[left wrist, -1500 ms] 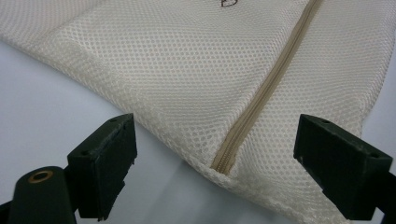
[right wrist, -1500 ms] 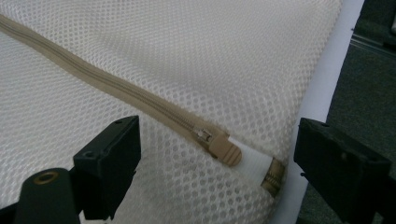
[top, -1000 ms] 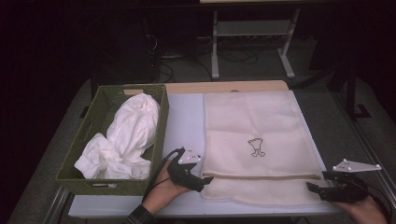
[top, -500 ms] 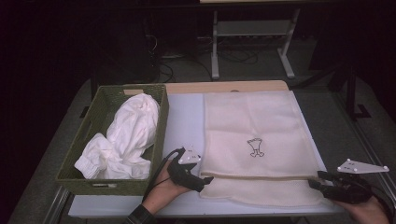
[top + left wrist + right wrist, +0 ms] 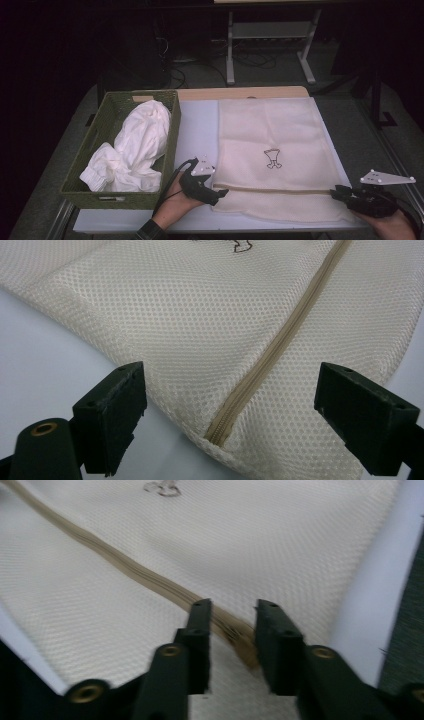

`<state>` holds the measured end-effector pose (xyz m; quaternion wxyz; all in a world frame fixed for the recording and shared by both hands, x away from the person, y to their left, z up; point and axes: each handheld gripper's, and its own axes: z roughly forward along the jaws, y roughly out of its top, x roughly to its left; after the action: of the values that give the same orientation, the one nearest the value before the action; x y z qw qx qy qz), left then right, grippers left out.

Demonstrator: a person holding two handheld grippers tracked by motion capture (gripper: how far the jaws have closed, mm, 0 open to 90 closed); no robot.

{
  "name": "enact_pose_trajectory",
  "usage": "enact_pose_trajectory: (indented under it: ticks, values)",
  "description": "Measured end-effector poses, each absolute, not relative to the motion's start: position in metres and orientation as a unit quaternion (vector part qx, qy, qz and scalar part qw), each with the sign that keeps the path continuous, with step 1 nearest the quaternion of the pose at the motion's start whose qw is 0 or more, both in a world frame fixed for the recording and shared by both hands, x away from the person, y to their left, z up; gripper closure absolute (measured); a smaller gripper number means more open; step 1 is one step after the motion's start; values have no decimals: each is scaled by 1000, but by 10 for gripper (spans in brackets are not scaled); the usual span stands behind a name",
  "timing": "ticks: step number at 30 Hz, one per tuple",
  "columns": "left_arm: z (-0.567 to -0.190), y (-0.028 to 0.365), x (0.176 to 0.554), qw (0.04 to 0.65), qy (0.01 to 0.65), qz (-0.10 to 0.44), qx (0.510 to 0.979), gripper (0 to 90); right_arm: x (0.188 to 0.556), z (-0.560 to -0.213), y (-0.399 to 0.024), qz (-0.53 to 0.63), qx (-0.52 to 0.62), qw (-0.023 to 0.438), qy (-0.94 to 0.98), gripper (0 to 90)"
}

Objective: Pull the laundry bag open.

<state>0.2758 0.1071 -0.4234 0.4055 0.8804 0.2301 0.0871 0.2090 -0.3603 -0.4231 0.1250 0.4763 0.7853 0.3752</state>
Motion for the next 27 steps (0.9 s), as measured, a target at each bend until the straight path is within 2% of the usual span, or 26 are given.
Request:
enact_pose_trajectory:
  ticks: [5, 8, 13, 22, 27]
  values:
    - [-423, 107, 276, 405, 232, 87, 880, 130, 208, -418, -353, 378, 462, 131, 791, 798]
    - [-423, 107, 276, 406, 232, 88, 880, 130, 207, -416, -359, 368, 470, 153, 787, 894]
    - [-423, 107, 276, 405, 231, 87, 880, 130, 206, -420, -374, 337, 500, 167, 780, 897]
    - [-424, 106, 276, 404, 229, 87, 881, 129, 205, -424, -353, 359, 457, 120, 805, 896]
    - [-423, 107, 276, 407, 232, 87, 880, 130, 205, -422, -361, 354, 474, 145, 793, 877]
